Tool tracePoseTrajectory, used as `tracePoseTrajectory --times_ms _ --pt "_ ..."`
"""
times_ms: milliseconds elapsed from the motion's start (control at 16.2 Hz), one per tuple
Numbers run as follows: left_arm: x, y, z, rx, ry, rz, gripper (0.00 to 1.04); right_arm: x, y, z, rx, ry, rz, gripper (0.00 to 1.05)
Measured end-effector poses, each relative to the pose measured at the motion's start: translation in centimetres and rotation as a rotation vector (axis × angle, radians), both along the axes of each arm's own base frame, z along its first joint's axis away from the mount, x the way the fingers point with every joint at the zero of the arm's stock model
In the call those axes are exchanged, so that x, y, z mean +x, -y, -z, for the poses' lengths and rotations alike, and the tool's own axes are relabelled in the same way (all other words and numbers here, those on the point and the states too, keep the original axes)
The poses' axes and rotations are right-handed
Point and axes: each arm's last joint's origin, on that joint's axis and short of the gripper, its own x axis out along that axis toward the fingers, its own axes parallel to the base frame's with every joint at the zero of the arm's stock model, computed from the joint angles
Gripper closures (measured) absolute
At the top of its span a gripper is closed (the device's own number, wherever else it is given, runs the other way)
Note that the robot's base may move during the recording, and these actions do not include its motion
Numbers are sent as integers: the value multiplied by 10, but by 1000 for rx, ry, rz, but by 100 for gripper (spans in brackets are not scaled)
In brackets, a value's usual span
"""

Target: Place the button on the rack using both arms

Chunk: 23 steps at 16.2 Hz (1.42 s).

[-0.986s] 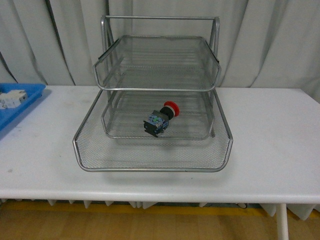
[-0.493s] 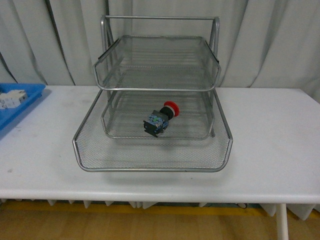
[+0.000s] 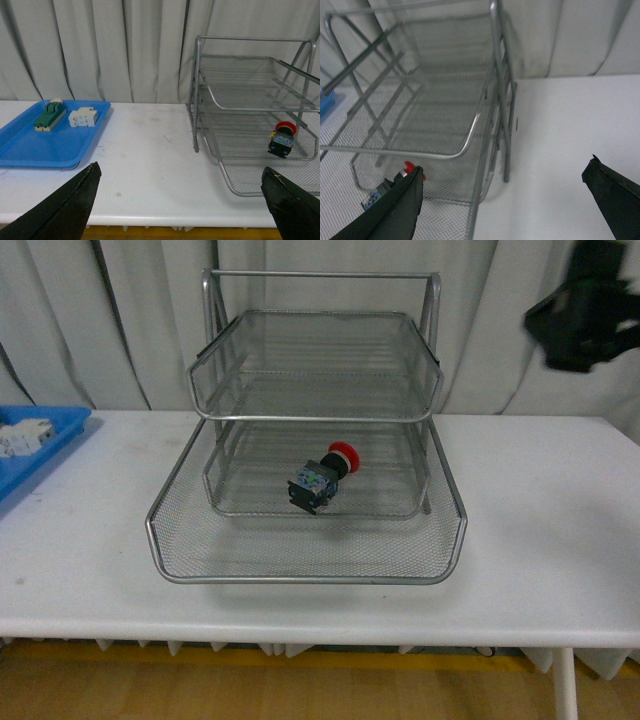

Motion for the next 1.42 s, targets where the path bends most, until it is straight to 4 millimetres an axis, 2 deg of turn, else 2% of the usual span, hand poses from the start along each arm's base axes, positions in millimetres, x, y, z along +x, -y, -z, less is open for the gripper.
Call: tracePoseTrajectory --times_ms 123,185,246,493,739,863,924,986,1047,1417 --pt "0 0 0 0 0 0 7 31 -33 5 -3 -124 -68 6" --pt "0 0 0 0 0 0 7 36 -47 3 -3 -166 -113 6" --pt "0 0 0 0 0 0 7 37 -59 5 -12 -207 -139 14" --pt "0 0 0 0 0 0 7 27 -93 44 -74 -454 -235 61" --pt "0 0 0 0 0 0 7 15 -122 52 -89 -544 -291 103" --pt "0 0 0 0 0 0 7 6 -135 61 -91 -583 -306 103" --pt "0 0 0 0 0 0 7 -3 -140 75 -107 -620 -293 103" --pt "0 0 0 0 0 0 7 -15 -146 102 -151 -672 -271 103" --pt "0 0 0 0 0 0 7 -12 -149 116 -159 -684 -246 103" --pt "0 0 0 0 0 0 7 6 -150 109 -144 -646 -218 103"
